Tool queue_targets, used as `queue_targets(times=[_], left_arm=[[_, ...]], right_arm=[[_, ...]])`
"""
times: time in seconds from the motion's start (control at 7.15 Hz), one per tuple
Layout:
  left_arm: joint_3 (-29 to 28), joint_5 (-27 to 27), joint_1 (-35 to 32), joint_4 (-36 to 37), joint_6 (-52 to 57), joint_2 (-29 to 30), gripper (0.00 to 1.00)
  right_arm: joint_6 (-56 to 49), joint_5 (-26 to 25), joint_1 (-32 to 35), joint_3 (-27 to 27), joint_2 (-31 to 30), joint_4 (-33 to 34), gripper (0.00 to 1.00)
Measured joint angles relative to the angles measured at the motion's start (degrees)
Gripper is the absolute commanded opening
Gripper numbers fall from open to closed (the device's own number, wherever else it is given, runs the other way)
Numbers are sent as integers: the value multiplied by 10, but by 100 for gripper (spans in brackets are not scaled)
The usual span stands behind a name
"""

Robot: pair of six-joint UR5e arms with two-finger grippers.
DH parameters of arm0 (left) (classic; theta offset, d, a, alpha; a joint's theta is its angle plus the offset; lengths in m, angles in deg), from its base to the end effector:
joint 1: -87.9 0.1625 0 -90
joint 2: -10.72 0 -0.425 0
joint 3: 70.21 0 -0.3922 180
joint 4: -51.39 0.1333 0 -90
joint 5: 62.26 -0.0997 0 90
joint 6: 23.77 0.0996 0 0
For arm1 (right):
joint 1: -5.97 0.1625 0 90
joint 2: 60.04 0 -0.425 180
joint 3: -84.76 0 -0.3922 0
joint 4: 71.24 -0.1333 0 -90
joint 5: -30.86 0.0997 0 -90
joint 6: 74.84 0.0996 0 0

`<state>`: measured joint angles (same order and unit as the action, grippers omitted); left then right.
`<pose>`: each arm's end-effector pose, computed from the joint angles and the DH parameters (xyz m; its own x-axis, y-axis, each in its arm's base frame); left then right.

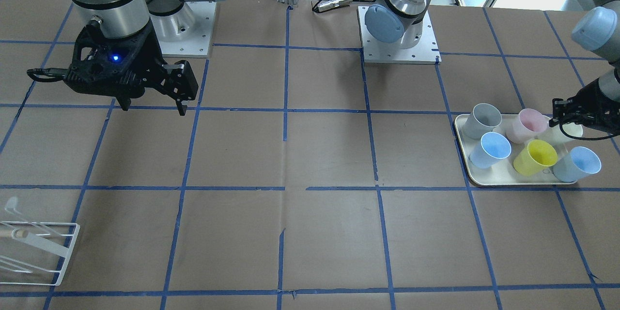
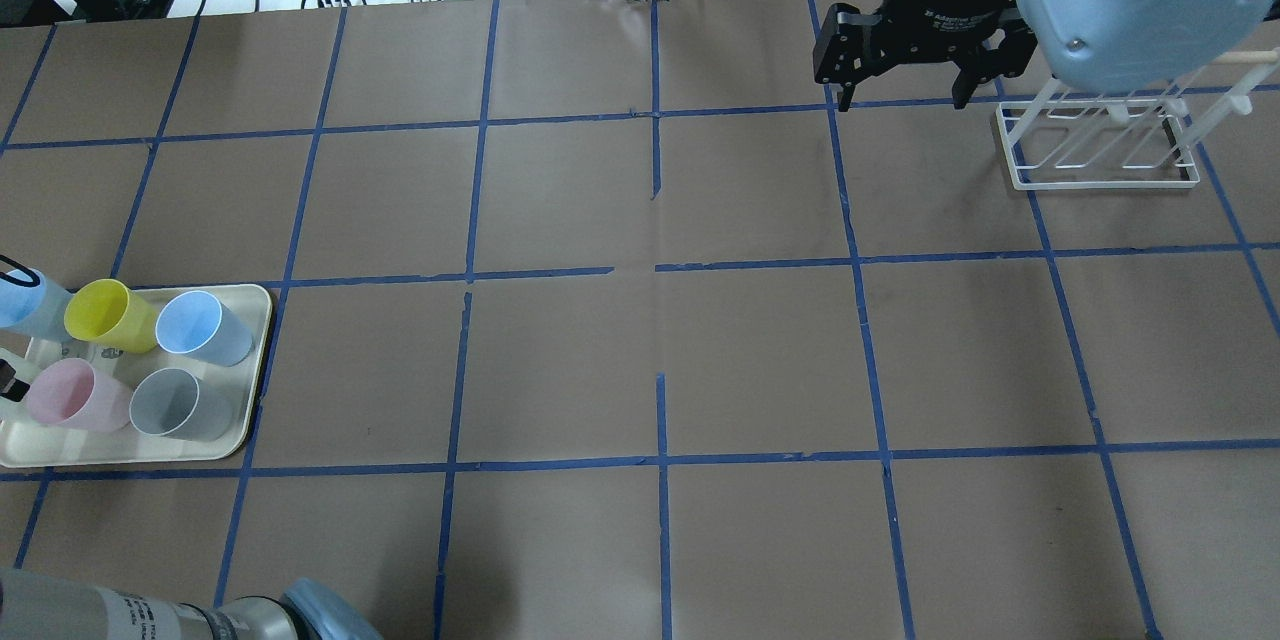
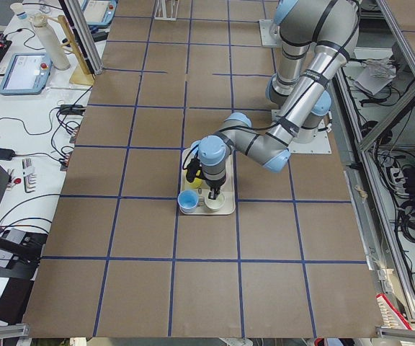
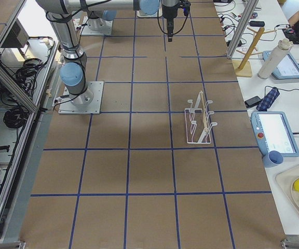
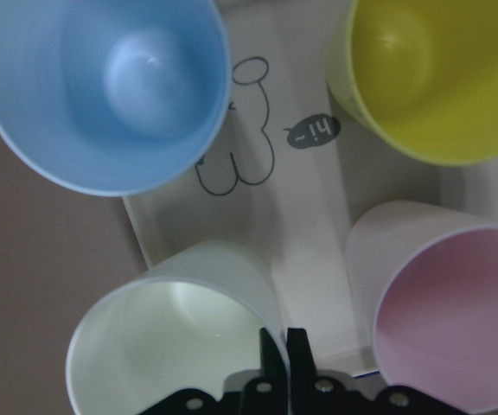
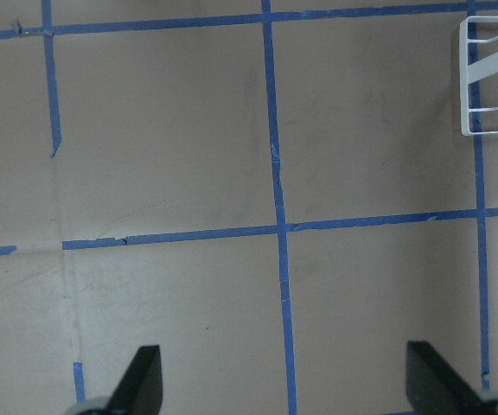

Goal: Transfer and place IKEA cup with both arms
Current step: 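Lower the white cup into the tray slot and open the left gripper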

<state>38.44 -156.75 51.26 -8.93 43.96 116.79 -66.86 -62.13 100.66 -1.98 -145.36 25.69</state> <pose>0.3509 -0.4174 0.2398 -0.9672 0.2485 0.0517 0.2528 0.9618 0.1055 0.1715 -0.5233 0.4869 -0.9974 0.0618 0.0381 0.0576 0.9931 -0.1023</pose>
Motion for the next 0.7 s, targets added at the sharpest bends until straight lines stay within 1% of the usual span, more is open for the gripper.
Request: queue_targets(times=[0.14, 0.7], left_arm=[[1, -3, 1, -2, 2, -1, 70], [-7, -17, 4, -41, 5, -31, 70]], right_arm=[[0, 0, 0, 0, 0, 0, 100], [-1, 0, 2, 2, -1, 2, 100]])
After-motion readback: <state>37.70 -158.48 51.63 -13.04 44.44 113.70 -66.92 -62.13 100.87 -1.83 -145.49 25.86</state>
